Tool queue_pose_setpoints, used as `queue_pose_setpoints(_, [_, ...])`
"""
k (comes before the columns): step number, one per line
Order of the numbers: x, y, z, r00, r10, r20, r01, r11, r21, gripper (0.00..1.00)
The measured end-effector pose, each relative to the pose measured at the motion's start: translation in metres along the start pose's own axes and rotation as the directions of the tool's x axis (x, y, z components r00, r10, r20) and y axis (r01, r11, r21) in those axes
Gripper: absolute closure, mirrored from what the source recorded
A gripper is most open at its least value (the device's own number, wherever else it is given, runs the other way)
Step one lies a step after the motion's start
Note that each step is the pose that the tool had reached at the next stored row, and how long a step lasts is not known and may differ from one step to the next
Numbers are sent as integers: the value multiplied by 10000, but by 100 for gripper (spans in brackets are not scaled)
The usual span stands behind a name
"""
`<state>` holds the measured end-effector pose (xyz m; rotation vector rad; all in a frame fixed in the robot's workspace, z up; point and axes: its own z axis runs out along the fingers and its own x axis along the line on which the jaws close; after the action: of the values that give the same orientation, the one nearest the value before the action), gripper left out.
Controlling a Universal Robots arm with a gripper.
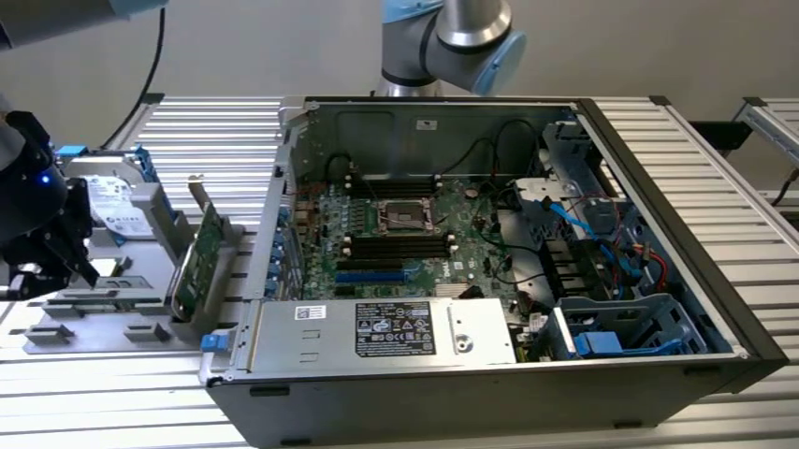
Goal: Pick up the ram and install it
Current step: 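Pick up the ram and move it above insertion slot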
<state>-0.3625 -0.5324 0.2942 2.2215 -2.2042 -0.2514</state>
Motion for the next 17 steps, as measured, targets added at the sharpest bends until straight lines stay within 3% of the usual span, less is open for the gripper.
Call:
queue_pose_setpoints(4, [-16, -91, -143, 10000, 5, 22, -5, 10000, -46, 87])
queue_pose_setpoints(11, [-32, -388, -329, 9999, 7, 113, -6, 9999, -151, 87])
queue_pose_setpoints(17, [-50, -641, -520, 9999, 5, 160, -2, 9998, -176, 87])
